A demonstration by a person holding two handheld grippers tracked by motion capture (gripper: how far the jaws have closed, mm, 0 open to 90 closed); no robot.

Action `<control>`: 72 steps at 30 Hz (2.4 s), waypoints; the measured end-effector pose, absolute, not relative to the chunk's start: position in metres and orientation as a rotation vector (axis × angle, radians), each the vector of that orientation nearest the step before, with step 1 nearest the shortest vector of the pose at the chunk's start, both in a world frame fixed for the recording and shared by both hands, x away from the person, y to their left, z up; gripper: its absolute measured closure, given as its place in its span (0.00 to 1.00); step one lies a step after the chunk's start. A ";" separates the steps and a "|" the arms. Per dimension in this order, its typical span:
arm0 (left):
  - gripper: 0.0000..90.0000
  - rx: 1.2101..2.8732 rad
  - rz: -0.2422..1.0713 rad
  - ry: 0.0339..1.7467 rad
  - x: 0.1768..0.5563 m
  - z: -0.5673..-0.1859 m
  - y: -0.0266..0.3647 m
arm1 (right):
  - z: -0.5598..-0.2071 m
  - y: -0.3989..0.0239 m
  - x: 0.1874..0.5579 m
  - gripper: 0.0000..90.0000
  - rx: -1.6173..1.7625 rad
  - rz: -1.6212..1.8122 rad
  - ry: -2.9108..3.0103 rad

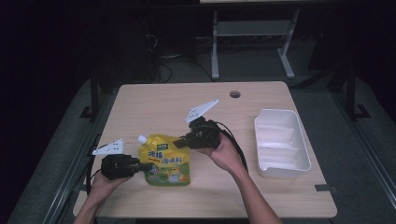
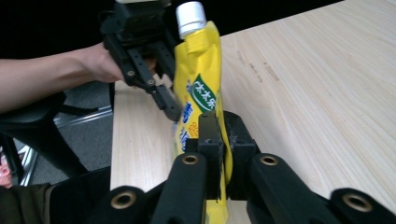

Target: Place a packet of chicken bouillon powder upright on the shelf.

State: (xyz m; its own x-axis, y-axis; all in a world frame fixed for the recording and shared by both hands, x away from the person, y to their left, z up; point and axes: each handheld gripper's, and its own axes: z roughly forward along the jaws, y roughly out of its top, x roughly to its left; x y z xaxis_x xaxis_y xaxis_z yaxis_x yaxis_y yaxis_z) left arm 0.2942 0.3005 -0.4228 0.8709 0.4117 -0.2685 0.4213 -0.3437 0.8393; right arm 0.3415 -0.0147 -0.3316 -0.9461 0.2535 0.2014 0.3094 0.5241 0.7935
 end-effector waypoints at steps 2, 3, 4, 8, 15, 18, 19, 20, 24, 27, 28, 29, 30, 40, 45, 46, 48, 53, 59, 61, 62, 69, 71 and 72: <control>0.87 1.971 -0.012 0.599 0.294 -0.422 0.301 | -0.332 -0.015 0.342 0.95 -0.506 -1.419 -2.687; 0.88 1.971 -0.014 0.596 0.294 -0.422 0.301 | -0.333 -0.016 0.343 0.92 -0.510 -1.425 -2.689; 0.88 1.971 -0.018 0.590 0.294 -0.422 0.301 | -0.333 -0.016 0.343 0.89 -0.527 -1.427 -2.690; 0.90 1.978 -0.013 0.573 0.292 -0.421 0.301 | -0.340 -0.017 0.347 0.81 -0.566 -1.398 -2.690; 0.90 1.979 -0.006 0.574 0.291 -0.420 0.299 | -0.362 -0.008 0.351 0.79 -0.574 -1.349 -2.646; 0.91 1.982 -0.002 0.574 0.291 -0.420 0.300 | -0.367 -0.003 0.350 0.82 -0.556 -1.360 -2.620; 0.91 1.982 -0.002 0.576 0.291 -0.420 0.300 | -0.367 -0.002 0.350 0.84 -0.555 -1.367 -2.618; 0.91 1.981 -0.002 0.577 0.291 -0.420 0.300 | -0.368 -0.002 0.350 0.86 -0.552 -1.372 -2.615; 0.92 1.982 0.005 0.576 0.290 -0.420 0.300 | -0.366 -0.004 0.350 0.92 -0.538 -1.384 -2.584; 0.92 1.980 0.006 0.574 0.290 -0.420 0.300 | -0.366 -0.004 0.349 0.97 -0.507 -1.385 -2.575; 0.92 1.976 0.010 0.573 0.290 -0.420 0.300 | -0.366 -0.004 0.349 0.97 -0.507 -1.385 -2.575; 0.92 1.974 0.010 0.573 0.290 -0.419 0.300 | -0.365 -0.005 0.349 0.98 -0.489 -1.387 -2.568; 0.91 1.973 0.011 0.574 0.290 -0.419 0.301 | -0.365 -0.005 0.349 0.99 -0.479 -1.391 -2.566; 0.60 1.967 0.045 0.611 0.291 -0.418 0.305 | -0.347 -0.030 0.348 0.99 -0.453 -1.430 -2.562; 0.53 1.979 0.063 0.632 0.291 -0.420 0.305 | -0.332 -0.052 0.353 0.99 -0.450 -1.439 -2.570; 0.51 1.983 0.066 0.635 0.291 -0.420 0.305 | -0.325 -0.060 0.354 0.99 -0.449 -1.435 -2.578; 0.50 1.993 0.076 0.642 0.290 -0.421 0.305 | -0.322 -0.064 0.355 0.99 -0.445 -1.438 -2.587; 0.47 2.045 0.105 0.646 0.289 -0.423 0.302 | -0.304 -0.092 0.361 0.99 -0.450 -1.447 -2.605; 0.44 2.090 0.129 0.652 0.289 -0.426 0.298 | -0.292 -0.127 0.369 0.99 -0.508 -1.456 -2.615; 0.44 2.088 0.137 0.660 0.290 -0.429 0.298 | -0.290 -0.137 0.372 0.99 -0.524 -1.463 -2.614; 0.43 2.090 0.129 0.673 0.290 -0.431 0.298 | -0.290 -0.142 0.373 0.99 -0.536 -1.466 -2.608; 0.41 2.097 0.154 0.711 0.289 -0.436 0.300 | -0.285 -0.176 0.383 0.99 -0.585 -1.478 -2.603; 0.40 2.092 0.158 0.720 0.289 -0.436 0.300 | -0.283 -0.185 0.385 0.99 -0.597 -1.492 -2.600; 0.40 2.088 0.161 0.724 0.289 -0.437 0.301 | -0.282 -0.189 0.386 0.99 -0.605 -1.496 -2.596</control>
State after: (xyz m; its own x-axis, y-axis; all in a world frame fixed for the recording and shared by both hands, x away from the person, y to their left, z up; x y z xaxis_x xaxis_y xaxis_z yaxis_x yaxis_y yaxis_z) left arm 0.2885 0.3008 -0.4369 0.8205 0.5512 -0.1518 0.4354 -0.4304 0.7907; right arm 0.3861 -0.1886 -0.2822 -0.9182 0.2938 0.2657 0.3771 0.4434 0.8132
